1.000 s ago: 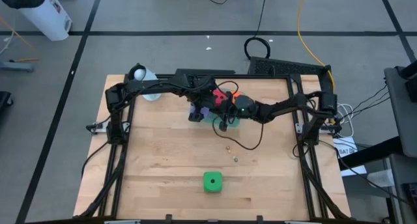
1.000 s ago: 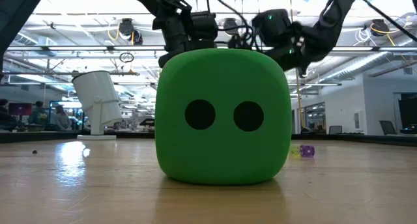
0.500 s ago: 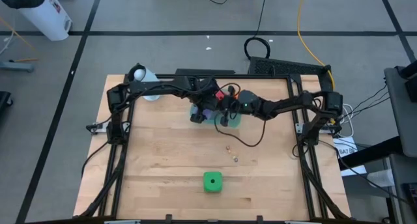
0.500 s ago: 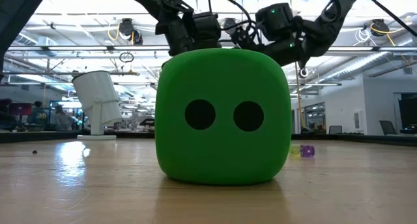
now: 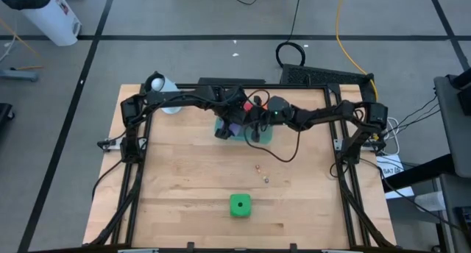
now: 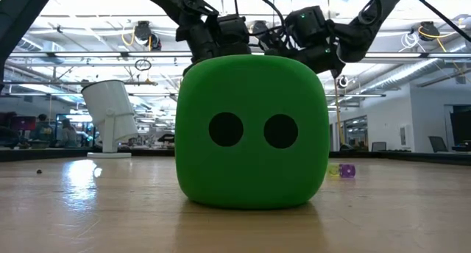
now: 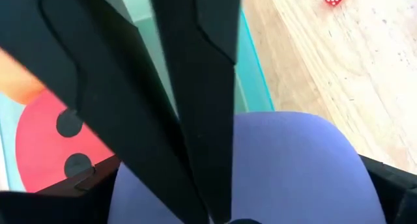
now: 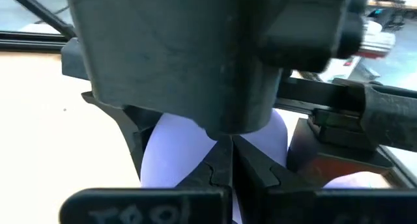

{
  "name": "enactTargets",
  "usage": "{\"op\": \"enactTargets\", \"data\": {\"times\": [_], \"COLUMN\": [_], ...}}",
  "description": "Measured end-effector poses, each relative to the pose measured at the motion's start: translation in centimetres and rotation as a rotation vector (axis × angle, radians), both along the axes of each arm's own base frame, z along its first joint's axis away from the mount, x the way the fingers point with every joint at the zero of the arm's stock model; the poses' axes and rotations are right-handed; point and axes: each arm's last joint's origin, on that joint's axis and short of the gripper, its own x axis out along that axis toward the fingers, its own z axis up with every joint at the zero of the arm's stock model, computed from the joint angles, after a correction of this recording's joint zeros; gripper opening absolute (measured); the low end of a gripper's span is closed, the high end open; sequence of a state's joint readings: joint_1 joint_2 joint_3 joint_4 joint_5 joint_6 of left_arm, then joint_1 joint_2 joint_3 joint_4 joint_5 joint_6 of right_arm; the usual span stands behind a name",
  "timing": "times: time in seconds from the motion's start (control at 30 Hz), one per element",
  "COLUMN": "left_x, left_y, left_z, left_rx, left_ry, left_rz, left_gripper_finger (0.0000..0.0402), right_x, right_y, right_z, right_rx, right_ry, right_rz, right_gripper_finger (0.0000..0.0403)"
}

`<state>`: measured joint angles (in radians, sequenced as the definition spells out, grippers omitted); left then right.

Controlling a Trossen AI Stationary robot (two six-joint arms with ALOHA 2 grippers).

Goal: Pick & Place Dice
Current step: Put the large purple die into the green bin

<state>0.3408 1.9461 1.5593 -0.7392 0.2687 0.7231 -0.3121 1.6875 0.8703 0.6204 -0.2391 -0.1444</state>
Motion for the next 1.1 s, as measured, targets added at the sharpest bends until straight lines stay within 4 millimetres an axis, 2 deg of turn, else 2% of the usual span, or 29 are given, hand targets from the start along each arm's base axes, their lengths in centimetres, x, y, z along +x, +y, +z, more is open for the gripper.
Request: {"op": "enactTargets", "data": {"times": [0.57,1.1], "left_x": [0.1,-0.4], "left_y": [-0.4,-0.2], "left_z": [0.1,0.1], "left_rx": [0.078,0.033], "left_ry": [0.038,0.06], "left_rz": [-0.006,-0.016], "left_gripper_finger": [0.0397,0.0397], "right_x": [-0.3,-0.6], "right_y": [-0.1,0.1], "right_z": [-0.8,-0.8], "right_rx": [0.025,0.03], "right_ry": [0.083,0.107], "right_rz": [0.023,0.049], "right_gripper_finger": [0.0,0.0]}}
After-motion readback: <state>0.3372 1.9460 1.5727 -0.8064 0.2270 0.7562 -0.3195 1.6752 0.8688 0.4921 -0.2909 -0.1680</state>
